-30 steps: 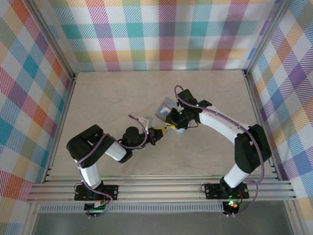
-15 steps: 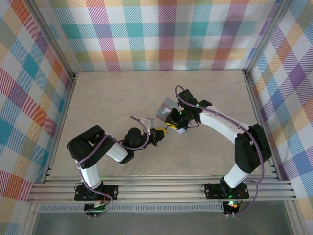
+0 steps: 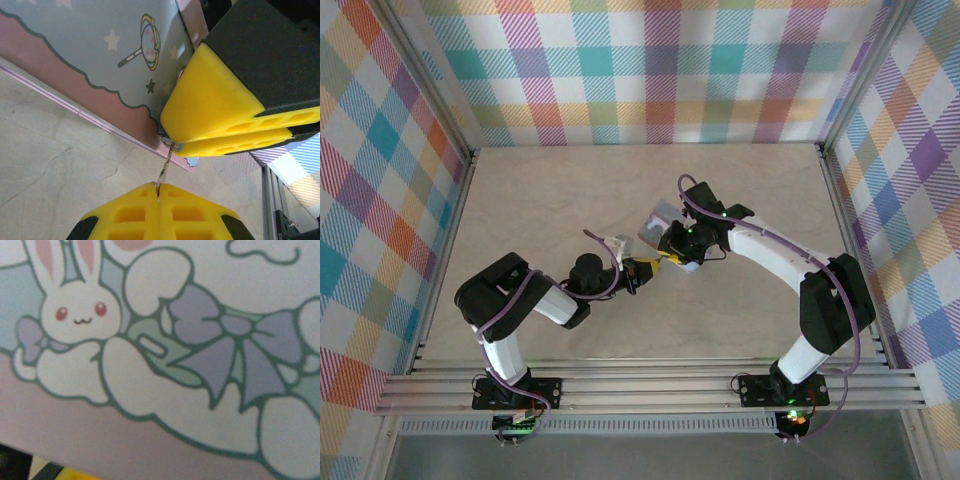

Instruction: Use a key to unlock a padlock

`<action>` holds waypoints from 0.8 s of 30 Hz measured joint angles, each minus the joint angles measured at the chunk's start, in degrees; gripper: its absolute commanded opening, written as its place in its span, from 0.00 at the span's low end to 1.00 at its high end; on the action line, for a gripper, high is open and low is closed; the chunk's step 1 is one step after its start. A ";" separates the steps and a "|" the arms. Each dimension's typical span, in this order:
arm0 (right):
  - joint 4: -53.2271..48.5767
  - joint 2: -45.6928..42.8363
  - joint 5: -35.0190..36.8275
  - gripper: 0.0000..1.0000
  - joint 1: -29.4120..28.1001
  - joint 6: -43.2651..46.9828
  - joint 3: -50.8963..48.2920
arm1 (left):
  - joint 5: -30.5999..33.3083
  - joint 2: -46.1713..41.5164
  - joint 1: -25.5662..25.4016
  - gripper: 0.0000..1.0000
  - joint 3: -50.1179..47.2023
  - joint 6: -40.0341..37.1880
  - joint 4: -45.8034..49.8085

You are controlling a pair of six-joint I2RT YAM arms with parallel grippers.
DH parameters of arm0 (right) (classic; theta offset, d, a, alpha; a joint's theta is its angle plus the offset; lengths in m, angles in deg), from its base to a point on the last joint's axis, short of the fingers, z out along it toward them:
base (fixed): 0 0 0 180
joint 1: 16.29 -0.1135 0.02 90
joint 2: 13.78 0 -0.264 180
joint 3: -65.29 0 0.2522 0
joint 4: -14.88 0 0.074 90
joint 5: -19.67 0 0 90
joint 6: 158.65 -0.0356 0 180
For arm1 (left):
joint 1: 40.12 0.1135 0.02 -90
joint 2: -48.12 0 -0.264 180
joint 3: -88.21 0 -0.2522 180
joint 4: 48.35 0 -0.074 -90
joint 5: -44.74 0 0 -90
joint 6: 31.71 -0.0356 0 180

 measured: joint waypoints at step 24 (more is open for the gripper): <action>1.68 1.07 -0.20 0.06 0.44 -0.02 -1.05 | -1.84 2.86 0.24 0.00 3.37 3.39 1.73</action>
